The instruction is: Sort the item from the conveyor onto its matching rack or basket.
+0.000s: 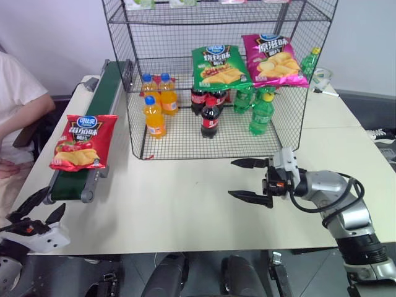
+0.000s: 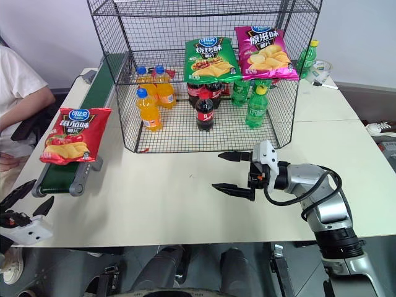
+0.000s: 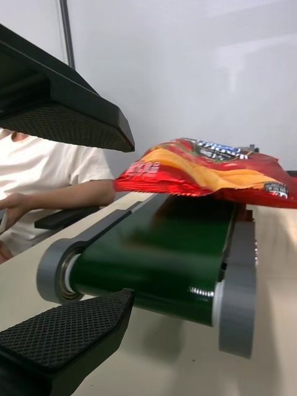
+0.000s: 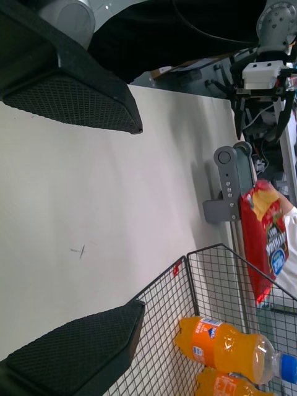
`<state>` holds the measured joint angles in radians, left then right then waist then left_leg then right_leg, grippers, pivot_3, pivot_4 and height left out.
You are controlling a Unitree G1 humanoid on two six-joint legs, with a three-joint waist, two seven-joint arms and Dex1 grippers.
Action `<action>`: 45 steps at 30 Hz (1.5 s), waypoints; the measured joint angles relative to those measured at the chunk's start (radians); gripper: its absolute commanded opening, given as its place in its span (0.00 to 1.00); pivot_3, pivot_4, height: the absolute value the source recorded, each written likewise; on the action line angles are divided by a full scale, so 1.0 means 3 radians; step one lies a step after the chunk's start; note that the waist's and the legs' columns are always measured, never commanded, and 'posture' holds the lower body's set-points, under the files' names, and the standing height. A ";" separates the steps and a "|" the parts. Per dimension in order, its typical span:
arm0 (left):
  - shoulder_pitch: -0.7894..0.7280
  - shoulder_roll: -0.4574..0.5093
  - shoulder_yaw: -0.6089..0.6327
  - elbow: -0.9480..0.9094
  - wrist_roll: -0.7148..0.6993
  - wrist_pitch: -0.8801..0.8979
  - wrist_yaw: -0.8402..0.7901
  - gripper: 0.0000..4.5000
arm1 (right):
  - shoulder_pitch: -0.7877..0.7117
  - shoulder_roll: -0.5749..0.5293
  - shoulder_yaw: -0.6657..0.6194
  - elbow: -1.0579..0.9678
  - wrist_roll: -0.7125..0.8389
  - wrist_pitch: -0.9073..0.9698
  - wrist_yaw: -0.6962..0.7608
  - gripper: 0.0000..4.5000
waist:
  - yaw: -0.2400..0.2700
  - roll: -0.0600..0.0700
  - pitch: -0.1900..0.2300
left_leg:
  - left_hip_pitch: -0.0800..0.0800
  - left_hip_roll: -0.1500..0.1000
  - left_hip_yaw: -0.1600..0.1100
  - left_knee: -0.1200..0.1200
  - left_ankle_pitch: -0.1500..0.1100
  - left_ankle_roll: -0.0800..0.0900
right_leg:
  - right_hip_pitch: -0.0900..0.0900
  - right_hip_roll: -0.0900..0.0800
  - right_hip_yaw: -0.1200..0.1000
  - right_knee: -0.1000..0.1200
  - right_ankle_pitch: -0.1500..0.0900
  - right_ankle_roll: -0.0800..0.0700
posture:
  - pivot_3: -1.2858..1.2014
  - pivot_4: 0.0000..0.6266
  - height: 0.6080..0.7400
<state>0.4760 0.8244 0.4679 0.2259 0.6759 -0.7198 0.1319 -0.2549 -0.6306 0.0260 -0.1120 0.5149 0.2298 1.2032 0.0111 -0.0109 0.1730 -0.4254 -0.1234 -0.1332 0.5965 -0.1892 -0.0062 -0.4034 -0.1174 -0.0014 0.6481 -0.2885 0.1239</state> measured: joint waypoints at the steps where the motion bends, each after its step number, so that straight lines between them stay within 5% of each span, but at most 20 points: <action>1: -0.0001 0.0001 -0.0020 -0.0007 0.0000 0.0011 0.0003 0.82 | 0.0000 0.0005 0.0000 0.0000 -0.0001 -0.0002 -0.0004 1.00 | 0.0000 0.0000 0.0000 | 0.0000 0.0000 0.0000 0.0000 0.0000 0.0000 | 0.0000 0.0000 0.0000 0.0000 0.0000 0.0000 | 0.52 0.24 1.00; 30: -0.0376 0.0064 -0.0334 -0.0007 -0.0004 0.0219 0.0029 0.82 | -0.0023 0.0017 0.0000 0.0005 -0.0064 -0.0023 -0.0074 1.00 | 0.0000 0.0000 0.0000 | 0.0002 0.0000 0.0000 0.0004 0.0004 0.0005 | 0.0001 0.0002 0.0000 0.0006 0.0001 0.0001 | 0.52 0.24 1.00; 33: -0.0426 0.0065 -0.0351 -0.0006 -0.0052 0.0237 0.0009 0.64 | -0.0018 0.0017 0.0000 0.0003 -0.0064 -0.0011 -0.0076 1.00 | 0.0001 0.0000 0.0000 | 0.0002 0.0000 0.0000 0.0004 0.0004 0.0005 | 0.0001 0.0002 0.0000 0.0006 0.0001 0.0001 | 0.52 0.24 1.00; 39: -0.0454 0.0066 -0.0431 -0.0007 -0.0114 0.0260 0.0001 0.02 | -0.0017 0.0017 -0.0001 0.0002 -0.0065 -0.0007 -0.0079 1.00 | 0.0000 0.0000 0.0000 | 0.0003 0.0000 0.0000 0.0004 0.0005 0.0005 | 0.0001 0.0002 0.0000 0.0007 0.0002 0.0001 | 0.52 0.24 1.00; 45: -0.0460 0.0066 -0.0436 -0.0064 -0.0146 0.0289 0.0010 0.01 | -0.0016 0.0017 -0.0002 0.0003 -0.0068 -0.0037 -0.0101 1.00 | 0.0001 0.0000 -0.0001 | 0.0003 0.0000 0.0000 0.0005 0.0005 0.0005 | 0.0002 0.0002 0.0000 0.0008 0.0002 0.0001 | 0.52 0.24 1.00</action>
<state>0.3379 0.8441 0.3370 0.2066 0.6321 -0.6330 0.1348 -0.2599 -0.6255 0.0254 -0.1111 0.4945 0.2187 1.1729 0.0113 -0.0110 0.1728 -0.4245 -0.1234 -0.1332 0.5979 -0.1877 -0.0047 -0.4029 -0.1168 -0.0013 0.6504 -0.2880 0.1241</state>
